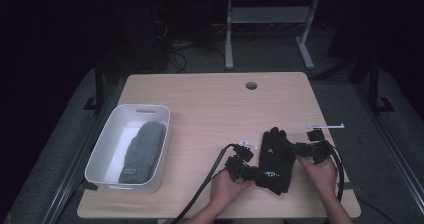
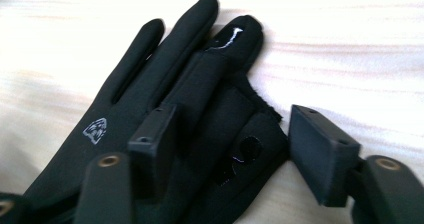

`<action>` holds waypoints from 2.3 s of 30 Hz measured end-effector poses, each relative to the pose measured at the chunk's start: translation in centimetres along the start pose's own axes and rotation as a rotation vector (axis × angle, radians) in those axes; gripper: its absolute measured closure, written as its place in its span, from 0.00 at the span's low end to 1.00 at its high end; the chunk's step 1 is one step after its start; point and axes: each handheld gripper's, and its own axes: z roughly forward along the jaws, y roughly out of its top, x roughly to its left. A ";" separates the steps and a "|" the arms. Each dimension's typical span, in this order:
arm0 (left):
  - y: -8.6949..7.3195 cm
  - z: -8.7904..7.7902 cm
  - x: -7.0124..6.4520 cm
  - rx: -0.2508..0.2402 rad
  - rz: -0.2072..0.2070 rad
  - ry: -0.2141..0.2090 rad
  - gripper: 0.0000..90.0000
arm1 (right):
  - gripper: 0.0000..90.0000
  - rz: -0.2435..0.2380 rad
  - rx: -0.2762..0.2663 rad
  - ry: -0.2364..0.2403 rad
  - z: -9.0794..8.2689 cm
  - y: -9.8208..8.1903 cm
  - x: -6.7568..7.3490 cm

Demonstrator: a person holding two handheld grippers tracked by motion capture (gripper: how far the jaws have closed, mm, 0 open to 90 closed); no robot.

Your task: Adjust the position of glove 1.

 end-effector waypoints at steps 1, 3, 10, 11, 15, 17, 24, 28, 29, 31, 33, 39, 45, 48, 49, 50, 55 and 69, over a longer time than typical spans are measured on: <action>0.0 0.1 0.1 -0.005 -0.008 -0.007 0.79 | 0.44 0.005 0.002 0.003 0.0 0.0 0.0; 0.1 0.1 0.2 -0.004 -0.016 -0.013 0.80 | 0.48 0.006 0.007 0.016 -0.1 0.0 -0.2; 0.3 0.2 0.5 0.008 -0.026 -0.027 0.85 | 0.72 0.029 0.009 0.093 0.2 -0.2 -0.7; 0.2 0.2 0.6 0.006 -0.029 -0.036 0.86 | 0.76 0.034 0.006 0.104 0.1 -0.3 -0.7; 0.1 0.1 1.0 -0.004 -0.053 -0.065 0.90 | 0.85 0.052 -0.025 0.129 -0.3 -0.3 -0.9; 0.1 0.0 1.1 -0.016 -0.063 -0.071 0.91 | 0.86 0.071 -0.032 0.150 -0.3 -0.4 -1.3; -0.2 -0.9 1.3 -0.021 -0.064 -0.081 0.91 | 0.88 0.093 -0.065 0.203 -0.7 -0.3 -0.9; -0.4 -2.0 1.6 -0.033 -0.066 -0.084 0.91 | 0.88 0.102 -0.072 0.238 -0.9 0.0 -0.4; -0.5 -2.3 1.7 -0.036 -0.068 -0.082 0.91 | 0.88 0.104 -0.072 0.245 -0.8 0.1 -0.2; -0.6 -2.9 1.8 -0.043 -0.064 -0.081 0.91 | 0.88 0.108 -0.077 0.266 -0.7 0.2 0.1; -0.7 -3.6 1.9 -0.046 -0.059 -0.083 0.91 | 0.88 0.110 -0.082 0.278 -0.7 0.2 0.3; -0.9 -5.6 1.9 -0.066 -0.051 -0.072 0.91 | 0.88 0.097 -0.089 0.317 -0.8 1.1 1.8; -1.0 -7.5 2.0 -0.088 -0.043 -0.061 0.91 | 0.88 0.076 -0.105 0.351 -1.0 2.5 3.6; -1.1 -9.0 2.1 -0.106 -0.047 -0.052 0.91 | 0.88 0.066 -0.104 0.367 -0.9 3.1 4.4; -1.1 -9.4 2.1 -0.108 -0.046 -0.048 0.91 | 0.88 0.065 -0.106 0.371 -0.8 3.3 4.7; -1.2 -9.7 2.2 -0.107 -0.045 -0.044 0.91 | 0.88 0.062 -0.103 0.375 -0.8 3.5 5.0; -1.4 -10.9 2.4 -0.122 -0.046 -0.036 0.91 | 0.88 0.055 -0.108 0.397 -0.4 4.3 6.2; -1.8 -13.5 3.1 -0.163 -0.063 -0.033 0.91 | 0.88 0.046 -0.115 0.447 0.1 6.4 8.7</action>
